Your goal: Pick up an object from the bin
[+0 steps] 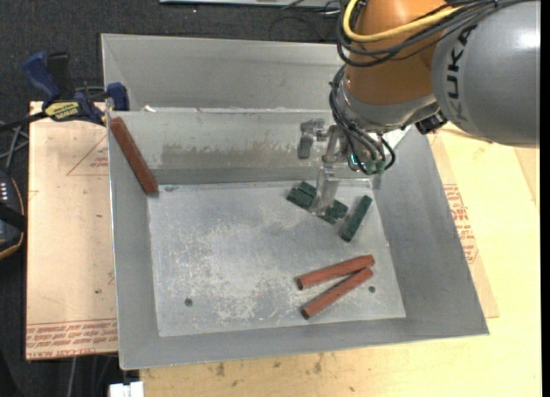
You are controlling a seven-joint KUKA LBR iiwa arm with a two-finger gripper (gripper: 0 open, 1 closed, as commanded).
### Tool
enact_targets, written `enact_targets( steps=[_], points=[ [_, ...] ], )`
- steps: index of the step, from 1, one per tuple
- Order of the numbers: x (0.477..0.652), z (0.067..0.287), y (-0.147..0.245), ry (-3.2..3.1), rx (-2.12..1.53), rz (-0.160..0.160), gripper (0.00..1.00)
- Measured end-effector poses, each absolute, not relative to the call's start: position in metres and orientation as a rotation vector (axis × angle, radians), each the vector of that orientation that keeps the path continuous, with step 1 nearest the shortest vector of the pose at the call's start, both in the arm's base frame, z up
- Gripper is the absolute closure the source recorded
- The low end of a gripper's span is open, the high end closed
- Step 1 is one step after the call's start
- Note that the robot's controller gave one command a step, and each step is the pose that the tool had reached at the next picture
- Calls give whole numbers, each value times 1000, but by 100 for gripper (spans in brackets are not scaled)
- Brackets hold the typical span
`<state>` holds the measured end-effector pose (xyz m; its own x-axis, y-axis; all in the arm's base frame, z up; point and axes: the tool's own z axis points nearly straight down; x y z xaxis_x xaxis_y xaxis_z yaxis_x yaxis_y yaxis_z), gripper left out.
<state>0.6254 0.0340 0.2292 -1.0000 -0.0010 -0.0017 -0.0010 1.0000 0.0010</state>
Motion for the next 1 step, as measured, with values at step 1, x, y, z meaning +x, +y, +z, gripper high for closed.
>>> enact_targets(
  steps=[1],
  points=[
    [631, 192, 10, 3131, -143, 2, 0]
  ],
)
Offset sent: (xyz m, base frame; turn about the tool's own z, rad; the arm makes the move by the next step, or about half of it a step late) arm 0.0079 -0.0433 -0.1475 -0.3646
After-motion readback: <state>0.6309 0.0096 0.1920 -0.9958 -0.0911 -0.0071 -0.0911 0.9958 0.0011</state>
